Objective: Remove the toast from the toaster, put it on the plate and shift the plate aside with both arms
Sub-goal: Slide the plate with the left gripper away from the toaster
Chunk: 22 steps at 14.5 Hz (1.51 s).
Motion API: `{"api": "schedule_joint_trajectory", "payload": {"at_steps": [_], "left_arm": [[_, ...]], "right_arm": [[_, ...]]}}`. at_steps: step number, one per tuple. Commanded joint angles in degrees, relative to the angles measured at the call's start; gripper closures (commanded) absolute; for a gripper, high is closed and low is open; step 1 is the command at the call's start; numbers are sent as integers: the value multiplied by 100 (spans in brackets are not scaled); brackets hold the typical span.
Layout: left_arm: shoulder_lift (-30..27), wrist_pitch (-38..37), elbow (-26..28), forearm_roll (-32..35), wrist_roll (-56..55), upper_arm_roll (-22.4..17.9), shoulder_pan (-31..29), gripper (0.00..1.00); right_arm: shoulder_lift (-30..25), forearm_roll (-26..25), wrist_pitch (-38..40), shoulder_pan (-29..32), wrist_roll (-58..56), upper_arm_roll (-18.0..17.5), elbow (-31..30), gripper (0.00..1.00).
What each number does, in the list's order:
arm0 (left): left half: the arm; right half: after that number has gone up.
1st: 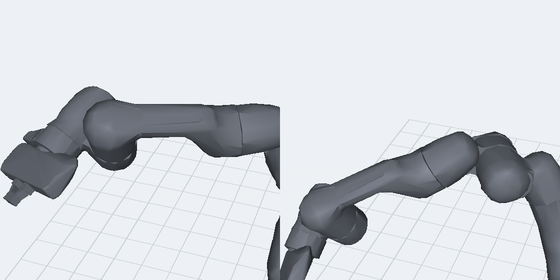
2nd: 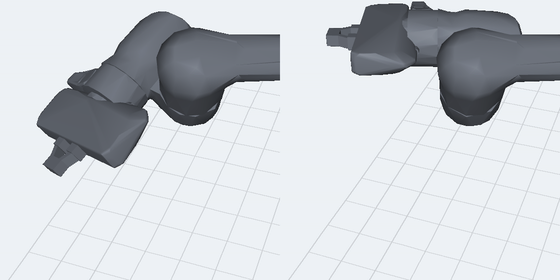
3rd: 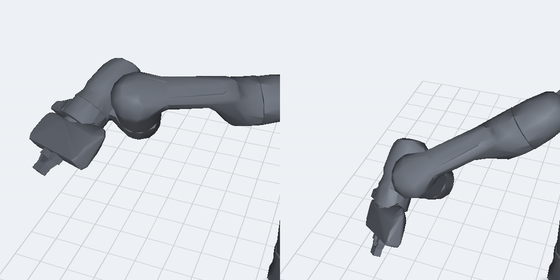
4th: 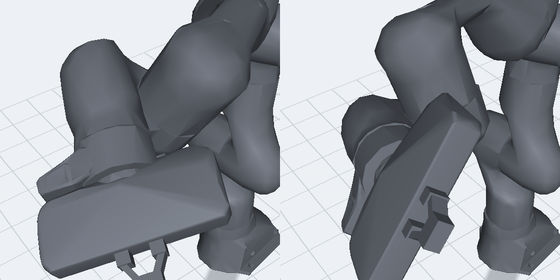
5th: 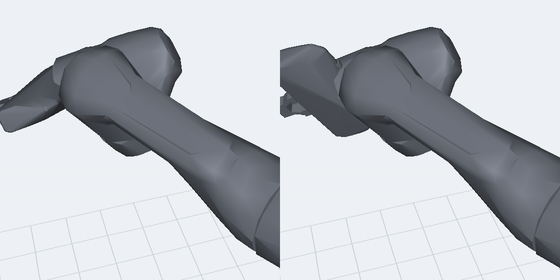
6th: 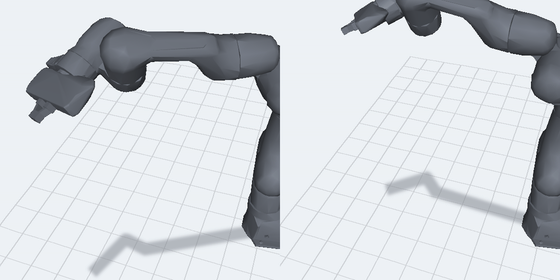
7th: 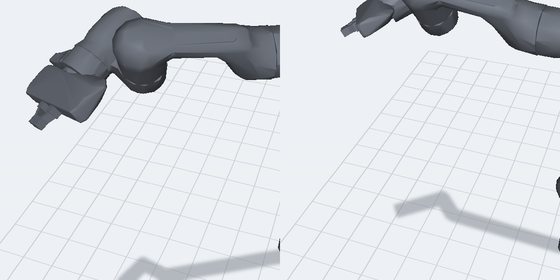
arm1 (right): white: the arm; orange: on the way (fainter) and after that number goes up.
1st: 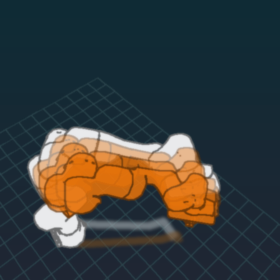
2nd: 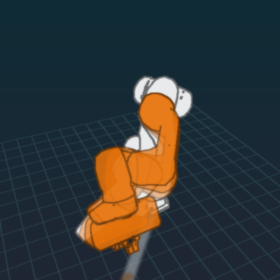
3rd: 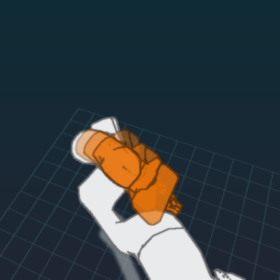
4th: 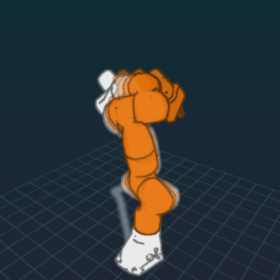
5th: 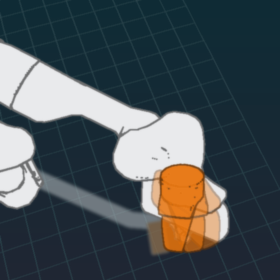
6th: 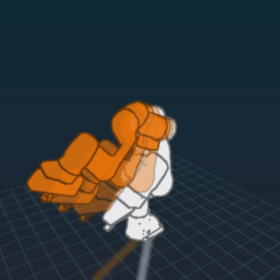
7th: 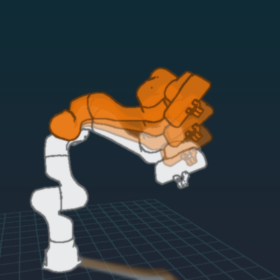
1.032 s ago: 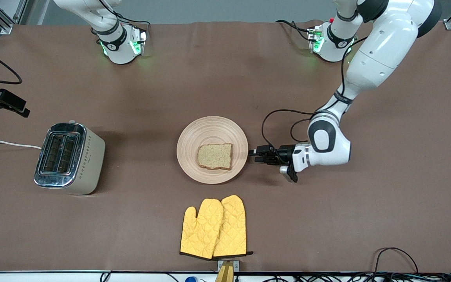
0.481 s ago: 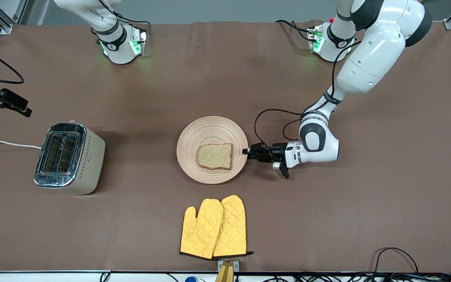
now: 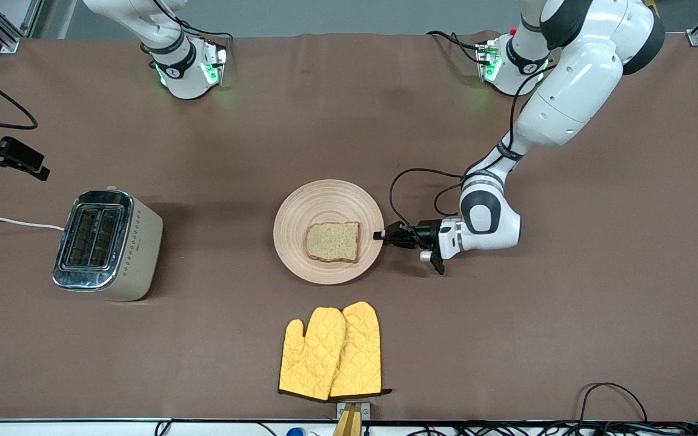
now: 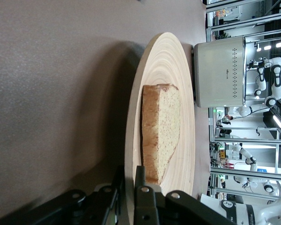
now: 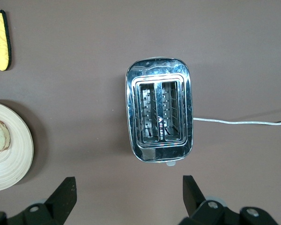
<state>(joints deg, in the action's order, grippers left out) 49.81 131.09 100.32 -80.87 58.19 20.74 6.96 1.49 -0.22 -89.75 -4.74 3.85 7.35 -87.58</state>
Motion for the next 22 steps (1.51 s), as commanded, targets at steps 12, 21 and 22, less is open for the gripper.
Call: {"api": "schedule_joint_trajectory", "payload": {"at_steps": [12,21,22], "left_arm": [[-1386,-503,-56,1476,-1758,-61,-1229,100],[-781,-2246,-636,3068,-1416,-79,-3656,100],[-675,-2246,-697,3217,-1311,-79,-3849,100]], "right_arm": [[-131,-48,98,87,20,-103,-75,0],[-131,-48,72,43,20,-103,-75,0],[-131,-48,63,43,20,-103,-75,0]]}}
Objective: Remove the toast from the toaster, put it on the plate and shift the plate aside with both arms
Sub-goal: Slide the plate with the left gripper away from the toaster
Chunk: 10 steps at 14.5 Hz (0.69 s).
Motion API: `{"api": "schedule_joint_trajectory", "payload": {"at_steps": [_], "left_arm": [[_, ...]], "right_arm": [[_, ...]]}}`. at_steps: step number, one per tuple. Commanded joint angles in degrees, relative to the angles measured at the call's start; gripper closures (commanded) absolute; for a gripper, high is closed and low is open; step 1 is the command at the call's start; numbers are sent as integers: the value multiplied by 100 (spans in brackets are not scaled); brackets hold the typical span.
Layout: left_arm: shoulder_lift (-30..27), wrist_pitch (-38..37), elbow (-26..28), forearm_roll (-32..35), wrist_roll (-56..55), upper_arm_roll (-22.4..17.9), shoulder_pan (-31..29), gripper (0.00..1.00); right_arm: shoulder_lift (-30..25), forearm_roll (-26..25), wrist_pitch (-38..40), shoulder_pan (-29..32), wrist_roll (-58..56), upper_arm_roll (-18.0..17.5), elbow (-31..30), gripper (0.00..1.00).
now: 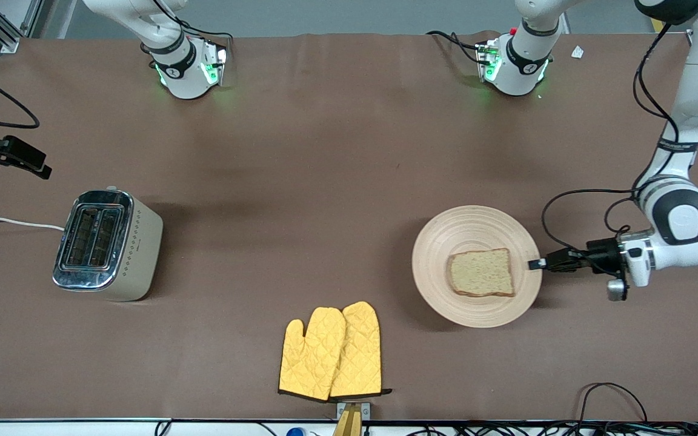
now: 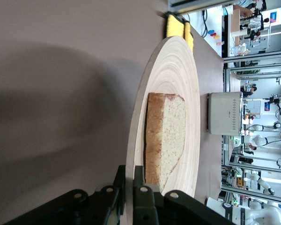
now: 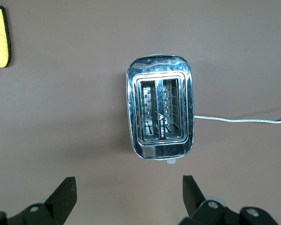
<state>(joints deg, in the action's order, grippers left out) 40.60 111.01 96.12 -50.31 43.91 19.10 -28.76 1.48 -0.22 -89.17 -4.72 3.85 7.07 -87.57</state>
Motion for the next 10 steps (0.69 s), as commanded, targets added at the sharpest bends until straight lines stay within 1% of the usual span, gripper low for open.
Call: {"api": "schedule_joint_trajectory", "payload": {"at_steps": [1,4,8,9,10], "left_arm": [[351,-237,-330,301,205,76,-428,99],[650,-237,-550,583,303,76,-797,99],[896,-237,-568,645,495,67,-1079,98],[949,-237,-568,645,566,67,-1088,95],[975,-237,-568,645,601,67,-1079,82]], "right_arm": [[-130,-48,5,33,20,-74,-76,0],[-130,-48,5,24,20,-74,-76,0],[-130,-48,-4,15,20,-74,-76,0],[-130,-48,-4,15,20,-74,-76,0],[-130,-48,5,15,20,-74,-76,0]]}}
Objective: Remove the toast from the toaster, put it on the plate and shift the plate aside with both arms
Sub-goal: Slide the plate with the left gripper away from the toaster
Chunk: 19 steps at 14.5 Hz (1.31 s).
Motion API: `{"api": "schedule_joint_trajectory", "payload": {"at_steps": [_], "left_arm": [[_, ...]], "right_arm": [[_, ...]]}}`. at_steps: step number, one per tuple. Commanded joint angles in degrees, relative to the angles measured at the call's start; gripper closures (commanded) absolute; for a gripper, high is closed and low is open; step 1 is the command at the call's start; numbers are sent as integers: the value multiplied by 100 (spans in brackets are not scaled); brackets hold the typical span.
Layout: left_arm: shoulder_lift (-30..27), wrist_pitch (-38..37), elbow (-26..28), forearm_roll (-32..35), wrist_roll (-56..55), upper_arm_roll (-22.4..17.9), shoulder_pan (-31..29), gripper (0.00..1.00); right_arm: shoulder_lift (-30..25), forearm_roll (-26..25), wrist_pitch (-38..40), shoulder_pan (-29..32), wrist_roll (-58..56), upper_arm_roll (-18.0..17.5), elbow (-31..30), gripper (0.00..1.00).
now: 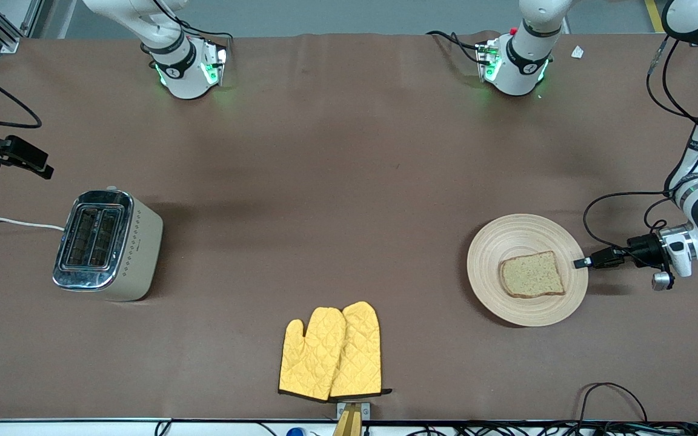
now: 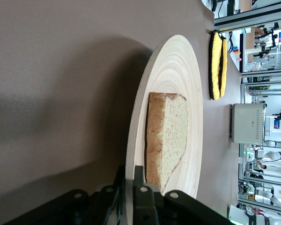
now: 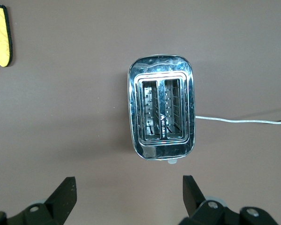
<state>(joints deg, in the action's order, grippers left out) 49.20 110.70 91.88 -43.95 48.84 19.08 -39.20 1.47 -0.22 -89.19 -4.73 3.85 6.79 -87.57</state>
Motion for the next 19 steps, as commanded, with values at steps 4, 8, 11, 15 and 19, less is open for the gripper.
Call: {"api": "schedule_joint_trajectory", "payload": {"at_steps": [4,8,11,15,19], "left_arm": [[72,-207,-162,97,21,70,-27,0],[-42,-207,-583,676,-479,148,52,0],[-253,-207,-811,1352,-1129,411,61,0],[-578,-400,-1093,1986,-2236,860,52,0],[-1175,-444,-1111,2917,-3807,1623,79,0]], "right_arm": [[-130,-48,6,16,20,-46,-76,0],[-130,-48,15,7,20,-46,-76,0],[-130,-48,15,7,20,-46,-76,0],[-139,-48,24,-11,20,-46,-76,0],[-139,-48,24,-2,20,-46,-76,0]]}}
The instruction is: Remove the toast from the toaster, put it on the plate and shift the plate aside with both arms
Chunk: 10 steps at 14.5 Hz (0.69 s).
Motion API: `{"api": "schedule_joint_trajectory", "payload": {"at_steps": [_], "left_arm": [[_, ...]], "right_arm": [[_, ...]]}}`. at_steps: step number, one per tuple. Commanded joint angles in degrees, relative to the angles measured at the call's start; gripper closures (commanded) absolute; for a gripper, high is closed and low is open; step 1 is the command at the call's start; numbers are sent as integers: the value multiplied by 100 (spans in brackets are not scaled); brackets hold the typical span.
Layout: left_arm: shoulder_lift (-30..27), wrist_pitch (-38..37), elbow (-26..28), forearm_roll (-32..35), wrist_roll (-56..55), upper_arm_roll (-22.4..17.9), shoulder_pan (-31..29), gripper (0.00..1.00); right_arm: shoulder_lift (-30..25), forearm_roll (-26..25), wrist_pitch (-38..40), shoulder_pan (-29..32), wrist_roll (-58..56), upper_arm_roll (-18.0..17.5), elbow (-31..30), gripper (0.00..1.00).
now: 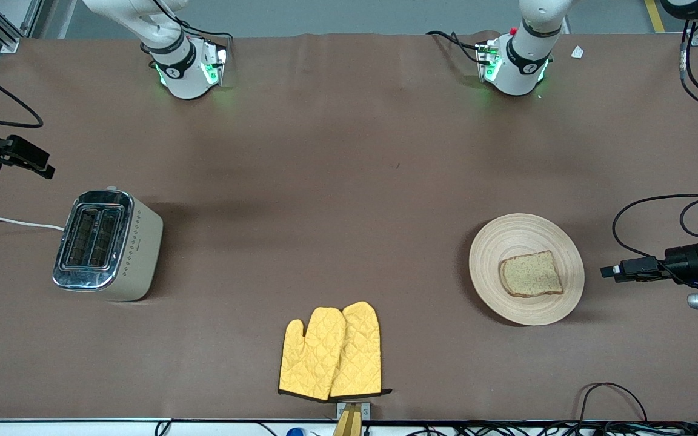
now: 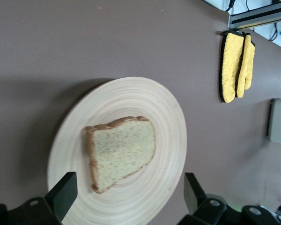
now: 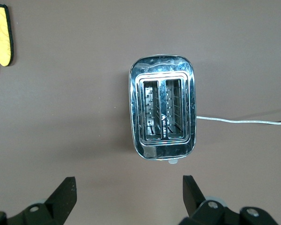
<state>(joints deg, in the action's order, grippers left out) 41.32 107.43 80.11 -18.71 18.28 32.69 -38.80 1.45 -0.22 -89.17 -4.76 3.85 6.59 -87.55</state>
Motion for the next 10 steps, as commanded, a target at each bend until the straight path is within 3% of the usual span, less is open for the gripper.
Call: {"api": "schedule_joint_trajectory", "payload": {"at_steps": [1,6,10], "left_arm": [[-570,-282,66,604,-1339,482,48,0],[-1318,-898,58,1405,-3793,1353,338,0],[-1837,-1407,75,2089,-4096,1662,593,0]], "right_arm": [[-136,-48,14,1,20,-26,-78,0],[-136,-48,23,1,20,-26,-78,0],[-136,-48,23,1,20,-26,-78,0]]}}
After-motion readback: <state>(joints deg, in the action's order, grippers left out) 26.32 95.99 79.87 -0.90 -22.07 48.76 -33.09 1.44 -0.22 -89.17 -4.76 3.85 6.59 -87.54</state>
